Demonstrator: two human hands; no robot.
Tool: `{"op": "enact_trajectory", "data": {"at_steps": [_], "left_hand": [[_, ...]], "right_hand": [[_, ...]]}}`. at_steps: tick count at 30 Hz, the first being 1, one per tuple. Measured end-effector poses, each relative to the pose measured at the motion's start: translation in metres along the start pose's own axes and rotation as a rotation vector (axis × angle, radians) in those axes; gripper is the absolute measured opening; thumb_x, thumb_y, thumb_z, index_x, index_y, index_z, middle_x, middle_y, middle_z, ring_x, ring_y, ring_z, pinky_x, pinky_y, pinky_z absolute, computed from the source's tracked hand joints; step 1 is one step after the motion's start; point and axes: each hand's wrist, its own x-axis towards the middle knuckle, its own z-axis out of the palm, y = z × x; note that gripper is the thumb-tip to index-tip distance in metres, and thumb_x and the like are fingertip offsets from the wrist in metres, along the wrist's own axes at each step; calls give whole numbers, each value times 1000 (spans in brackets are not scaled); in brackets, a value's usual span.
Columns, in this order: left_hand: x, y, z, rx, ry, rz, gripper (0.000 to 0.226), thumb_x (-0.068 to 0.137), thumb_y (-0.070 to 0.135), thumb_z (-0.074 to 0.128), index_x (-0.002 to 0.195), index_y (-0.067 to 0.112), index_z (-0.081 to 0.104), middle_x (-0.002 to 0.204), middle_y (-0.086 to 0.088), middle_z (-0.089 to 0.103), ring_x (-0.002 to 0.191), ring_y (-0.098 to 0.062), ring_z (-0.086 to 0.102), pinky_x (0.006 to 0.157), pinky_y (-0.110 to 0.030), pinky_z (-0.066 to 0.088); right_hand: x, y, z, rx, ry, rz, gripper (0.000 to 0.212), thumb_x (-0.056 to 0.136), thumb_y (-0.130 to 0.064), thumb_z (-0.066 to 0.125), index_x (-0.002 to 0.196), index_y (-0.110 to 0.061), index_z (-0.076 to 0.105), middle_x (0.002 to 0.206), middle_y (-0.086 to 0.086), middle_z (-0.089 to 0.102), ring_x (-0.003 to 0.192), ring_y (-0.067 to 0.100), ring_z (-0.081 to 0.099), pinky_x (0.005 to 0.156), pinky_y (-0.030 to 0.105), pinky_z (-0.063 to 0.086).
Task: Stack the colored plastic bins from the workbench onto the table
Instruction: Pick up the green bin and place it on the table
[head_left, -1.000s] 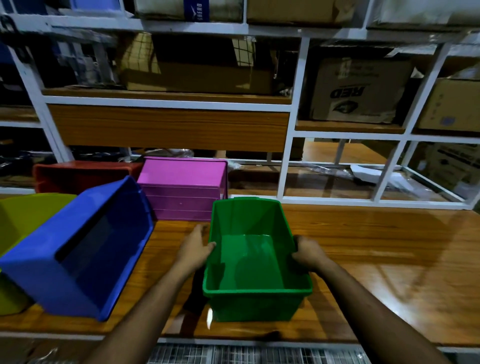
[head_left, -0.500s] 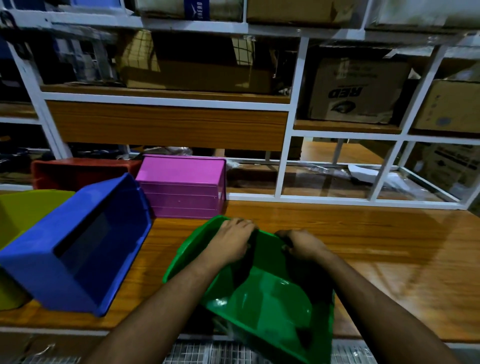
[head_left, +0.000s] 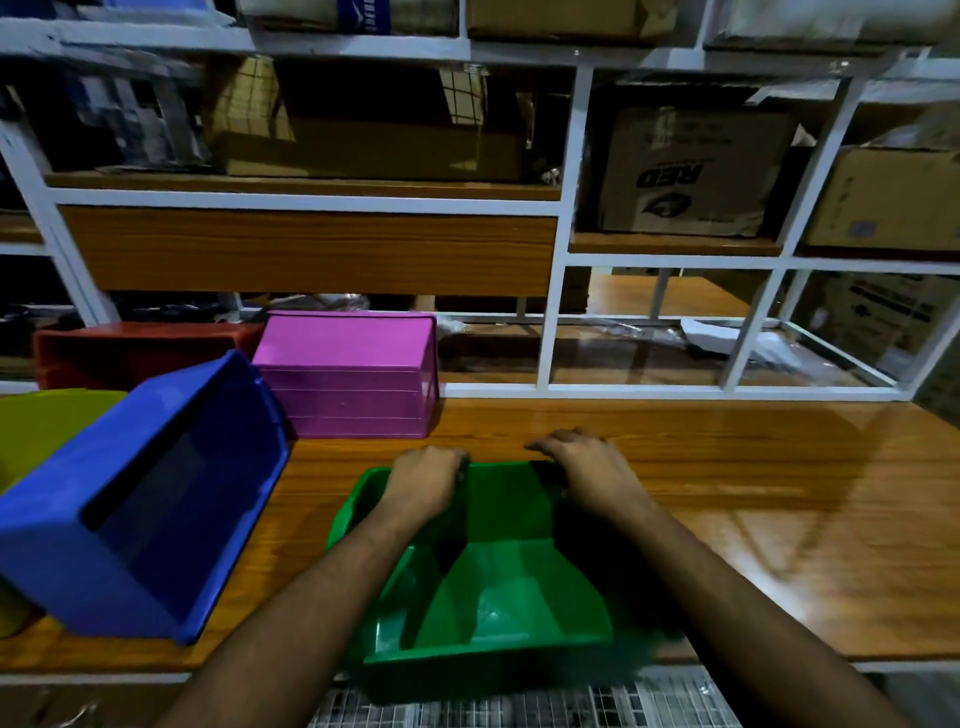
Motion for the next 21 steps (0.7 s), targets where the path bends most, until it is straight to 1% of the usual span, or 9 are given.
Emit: {"op": "enact_trajectory", "data": {"at_steps": [3, 5, 8, 10, 13, 15, 17, 19, 21], "left_hand": [[-3, -14, 2, 22, 46, -113, 25, 92, 23, 47, 113, 26, 61, 109, -7, 71, 102, -29, 66, 81, -39, 51], [-6, -20, 0, 32, 54, -186, 26, 93, 21, 47, 115, 24, 61, 109, -8, 70, 102, -29, 66, 81, -39, 51], [-9, -26, -3, -59, 65, -314, 27, 88, 21, 56, 114, 23, 60, 108, -9, 69, 100, -29, 66, 79, -39, 53], [-11, -26, -5, -164, 59, -430, 25, 86, 22, 60, 112, 22, 62, 106, -9, 68, 99, -29, 65, 77, -37, 53], [-12, -25, -2, -365, 59, -595, 24, 85, 24, 62, 108, 17, 65, 107, -13, 68, 99, -32, 64, 75, -35, 52], [-13, -24, 0, -479, 49, -659, 26, 84, 24, 65, 110, 16, 65, 109, -13, 68, 101, -32, 64, 75, -34, 50], [-11, -25, 1, -600, 19, -687, 27, 84, 23, 67, 111, 17, 65, 109, -12, 69, 100, -30, 65, 75, -32, 49], [-10, -29, 4, -800, 7, -715, 22, 83, 19, 70, 105, 19, 65, 102, -8, 71, 89, -26, 67, 74, -32, 54], [-11, -31, 4, -1064, 3, -759, 17, 84, 11, 69, 98, 19, 65, 97, -8, 73, 79, -23, 67, 69, -32, 55]], "right_hand": [[-2, 1, -3, -43, 15, 67, 53, 84, -32, 63, 135, -35, 49, 134, -2, 56, 124, 25, 44, 97, 45, 42], [-5, 2, -2, -48, -6, 131, 50, 83, -29, 62, 131, -30, 54, 130, 2, 57, 124, 27, 42, 98, 46, 40], [-10, 2, 8, 40, -10, 261, 46, 83, -24, 59, 129, -28, 58, 129, 2, 57, 124, 26, 39, 99, 47, 39], [-11, 2, 19, 132, -11, 360, 47, 85, -25, 59, 132, -27, 55, 134, 4, 51, 125, 28, 38, 101, 45, 39], [-13, 2, 28, 429, 36, 504, 51, 88, -18, 59, 138, -20, 48, 138, 12, 44, 123, 33, 45, 100, 38, 43], [-13, 3, 33, 599, 64, 583, 52, 89, -14, 60, 139, -14, 46, 135, 16, 49, 119, 33, 52, 88, 32, 48], [-11, 7, 37, 690, 43, 625, 47, 90, -13, 58, 136, -11, 49, 127, 17, 60, 109, 32, 61, 80, 33, 53], [-10, 10, 41, 796, -4, 657, 42, 90, -14, 56, 132, -12, 55, 120, 15, 65, 101, 31, 66, 78, 38, 58], [-8, 14, 43, 930, -30, 706, 41, 88, -10, 54, 129, -12, 57, 115, 16, 67, 94, 30, 67, 68, 35, 57]]}}
